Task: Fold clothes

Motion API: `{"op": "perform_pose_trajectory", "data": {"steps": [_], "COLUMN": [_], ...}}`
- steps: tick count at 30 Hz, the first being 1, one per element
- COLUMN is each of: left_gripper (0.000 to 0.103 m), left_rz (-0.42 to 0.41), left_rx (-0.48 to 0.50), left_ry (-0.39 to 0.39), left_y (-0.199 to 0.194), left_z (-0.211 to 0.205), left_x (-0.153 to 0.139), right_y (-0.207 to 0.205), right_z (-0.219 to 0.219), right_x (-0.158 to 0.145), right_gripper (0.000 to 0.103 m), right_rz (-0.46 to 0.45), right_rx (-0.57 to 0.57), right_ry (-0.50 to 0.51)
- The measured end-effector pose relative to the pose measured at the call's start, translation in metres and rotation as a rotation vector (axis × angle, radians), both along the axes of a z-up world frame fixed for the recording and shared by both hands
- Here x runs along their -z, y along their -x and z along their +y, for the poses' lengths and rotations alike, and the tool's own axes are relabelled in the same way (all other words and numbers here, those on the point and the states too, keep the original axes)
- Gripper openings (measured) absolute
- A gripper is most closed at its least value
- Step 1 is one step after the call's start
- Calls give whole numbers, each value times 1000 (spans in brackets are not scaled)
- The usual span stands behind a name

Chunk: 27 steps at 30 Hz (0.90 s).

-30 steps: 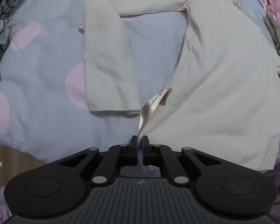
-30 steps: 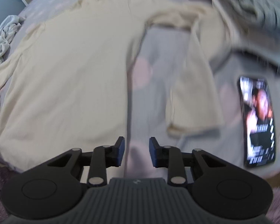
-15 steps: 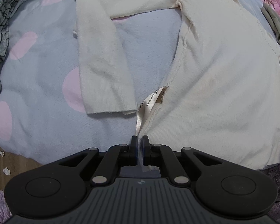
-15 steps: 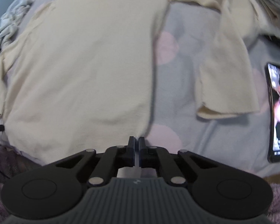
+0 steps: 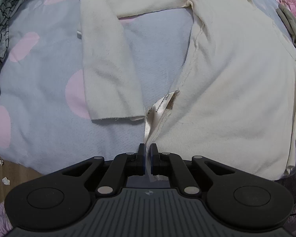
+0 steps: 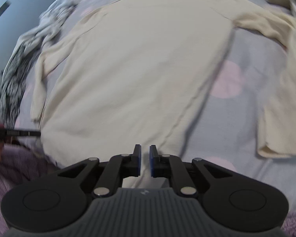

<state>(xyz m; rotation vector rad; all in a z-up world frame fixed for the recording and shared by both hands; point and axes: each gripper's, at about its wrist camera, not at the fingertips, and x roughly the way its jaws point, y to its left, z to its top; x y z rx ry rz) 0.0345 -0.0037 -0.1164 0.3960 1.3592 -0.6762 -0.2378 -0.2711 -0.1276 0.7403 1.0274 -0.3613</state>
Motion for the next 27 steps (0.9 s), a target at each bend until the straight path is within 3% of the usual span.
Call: {"op": "perform_pose_trajectory", "data": {"steps": [6,16,20,23,27], "left_gripper": [3,3,3,3,2], "left_rz": [-1,3,-1,-6,-12], "left_rx": [10,2,6,11,13], "left_ry": [-17,-12,-15,-17,4], "left_y": [-1,-3,-3,-3,0], "left_z": [-1,6,8,9,17], "left_x": [0,3,5,5,-4], "right_y": [7,-15,-22,-24,-10], "right_z": [-8,1,4,6,5], "right_x": [8,36,41,39,22], "right_gripper": [13,11,10,2,1], "right_rz": [19,174,193,196,178], "right_rx": [60,34,16,4,22], "right_ry": [-180,-157,-133,-114,-123]}}
